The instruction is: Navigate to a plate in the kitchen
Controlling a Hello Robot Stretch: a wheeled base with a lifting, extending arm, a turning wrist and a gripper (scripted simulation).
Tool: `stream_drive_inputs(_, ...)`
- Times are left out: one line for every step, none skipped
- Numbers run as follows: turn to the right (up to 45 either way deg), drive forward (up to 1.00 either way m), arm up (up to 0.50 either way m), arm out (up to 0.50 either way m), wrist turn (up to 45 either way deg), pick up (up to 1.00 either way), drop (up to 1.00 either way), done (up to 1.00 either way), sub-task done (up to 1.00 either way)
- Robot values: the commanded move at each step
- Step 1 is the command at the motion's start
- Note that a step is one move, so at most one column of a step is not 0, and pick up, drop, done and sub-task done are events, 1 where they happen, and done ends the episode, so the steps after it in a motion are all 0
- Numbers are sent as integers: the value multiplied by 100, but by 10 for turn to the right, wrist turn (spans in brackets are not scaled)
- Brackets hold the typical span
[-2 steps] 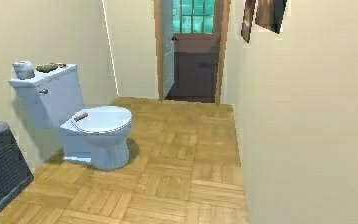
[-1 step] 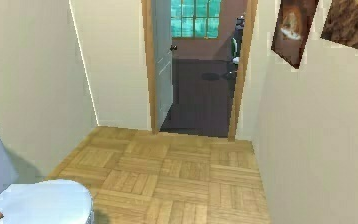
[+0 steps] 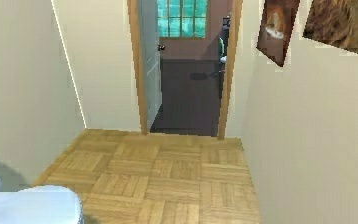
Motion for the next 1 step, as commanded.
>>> stream_drive_inputs(0, 100, 0, 0, 0, 0, 0, 0, 0)
